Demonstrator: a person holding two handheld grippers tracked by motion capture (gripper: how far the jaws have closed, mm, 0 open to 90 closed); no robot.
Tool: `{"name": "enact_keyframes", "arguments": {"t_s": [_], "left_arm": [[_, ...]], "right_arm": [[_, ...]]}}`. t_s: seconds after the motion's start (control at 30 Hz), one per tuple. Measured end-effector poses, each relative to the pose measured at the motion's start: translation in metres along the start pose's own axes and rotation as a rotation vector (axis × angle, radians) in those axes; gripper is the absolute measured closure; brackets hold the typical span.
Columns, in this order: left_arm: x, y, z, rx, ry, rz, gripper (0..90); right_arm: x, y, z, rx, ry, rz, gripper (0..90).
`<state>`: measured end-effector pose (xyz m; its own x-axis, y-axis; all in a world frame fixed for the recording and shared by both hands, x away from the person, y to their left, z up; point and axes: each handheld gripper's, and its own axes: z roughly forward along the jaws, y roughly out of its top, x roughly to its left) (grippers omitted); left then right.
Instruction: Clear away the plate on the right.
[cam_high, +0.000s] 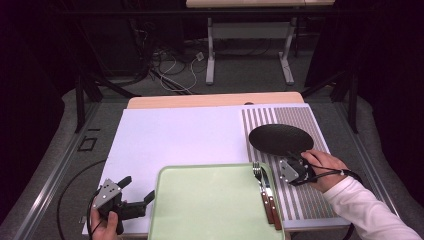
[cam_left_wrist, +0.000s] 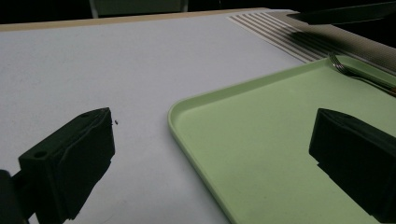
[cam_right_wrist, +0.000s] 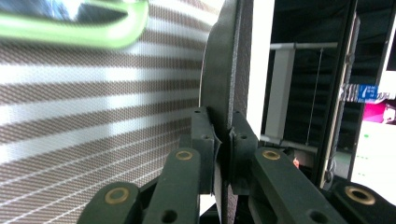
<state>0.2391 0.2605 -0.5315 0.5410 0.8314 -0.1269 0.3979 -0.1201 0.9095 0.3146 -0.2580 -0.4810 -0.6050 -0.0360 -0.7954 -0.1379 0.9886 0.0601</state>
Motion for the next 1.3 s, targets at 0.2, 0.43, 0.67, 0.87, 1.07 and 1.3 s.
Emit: {"name": "enact_keyframes", "arguments": {"t_s": [0.2, 0.43, 0.67, 0.87, 1.07, 1.3], "left_arm": [[0.0, 0.0, -0.001, 0.002, 0.004, 0.006, 0.4], [0.0, 0.0, -0.001, 0.001, 0.007, 0.006, 0.4], [0.0, 0.0, -0.003, -0.004, 0.007, 0.011, 0.4], [-0.001, 0.0, -0.003, -0.007, 0.005, 0.009, 0.4], [0.0, -0.001, -0.004, -0.007, 0.006, 0.011, 0.4], [0.0, 0.0, -0.004, -0.01, 0.006, 0.007, 0.4]], "right_arm": [[0.001, 0.017, -0.017, -0.036, -0.015, -0.027, 84.0], [0.004, 0.041, -0.035, -0.101, -0.045, -0.049, 83.7], [0.005, 0.065, -0.051, -0.17, -0.067, -0.108, 82.9], [0.006, 0.083, -0.06, -0.2, -0.068, -0.134, 82.8], [0.008, 0.097, -0.066, -0.25, -0.092, -0.166, 82.4], [0.014, 0.113, -0.072, -0.299, -0.076, -0.207, 82.3]]}}
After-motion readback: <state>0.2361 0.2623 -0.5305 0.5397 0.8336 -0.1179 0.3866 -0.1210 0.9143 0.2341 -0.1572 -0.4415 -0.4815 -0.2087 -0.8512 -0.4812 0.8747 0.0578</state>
